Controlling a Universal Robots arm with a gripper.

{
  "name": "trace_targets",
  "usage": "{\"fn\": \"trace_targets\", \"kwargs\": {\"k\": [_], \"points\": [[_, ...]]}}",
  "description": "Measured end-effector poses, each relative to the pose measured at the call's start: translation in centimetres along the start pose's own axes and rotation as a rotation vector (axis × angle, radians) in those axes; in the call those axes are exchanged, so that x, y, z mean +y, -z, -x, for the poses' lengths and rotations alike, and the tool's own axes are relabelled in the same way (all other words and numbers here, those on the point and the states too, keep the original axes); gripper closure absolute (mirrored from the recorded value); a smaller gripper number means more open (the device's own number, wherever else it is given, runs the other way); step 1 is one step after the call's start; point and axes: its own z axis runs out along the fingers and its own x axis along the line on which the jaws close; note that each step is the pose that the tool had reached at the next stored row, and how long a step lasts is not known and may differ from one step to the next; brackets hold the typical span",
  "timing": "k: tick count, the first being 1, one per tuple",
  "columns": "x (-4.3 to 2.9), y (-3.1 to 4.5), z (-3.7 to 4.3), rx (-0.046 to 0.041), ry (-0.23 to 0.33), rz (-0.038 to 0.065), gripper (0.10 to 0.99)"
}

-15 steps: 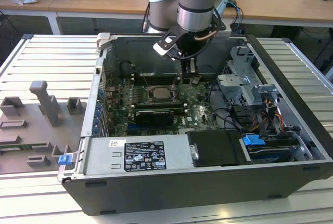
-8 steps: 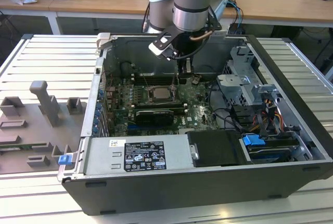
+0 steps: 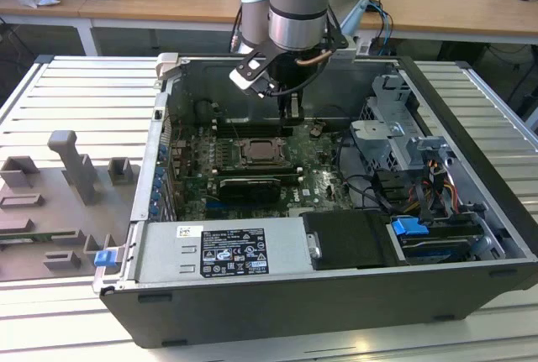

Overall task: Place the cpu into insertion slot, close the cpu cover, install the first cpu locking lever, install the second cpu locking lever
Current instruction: 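Close the cpu cover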

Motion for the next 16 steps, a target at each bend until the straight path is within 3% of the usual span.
{"fn": "trace_targets", "kwargs": {"k": [4,9,13,16], "points": [[-0.47,-0.06,0.00,0.0003,0.000,0.000,0.980],[-1.67,-0.67,0.02,0.0000,0.000,-0.001,0.980],[-2.82,-0.80,0.03,0.0000,0.000,-0.001,0.980],[-3.26,-0.84,0.03,0.0001,0.000,-0.001,0.980]]}}
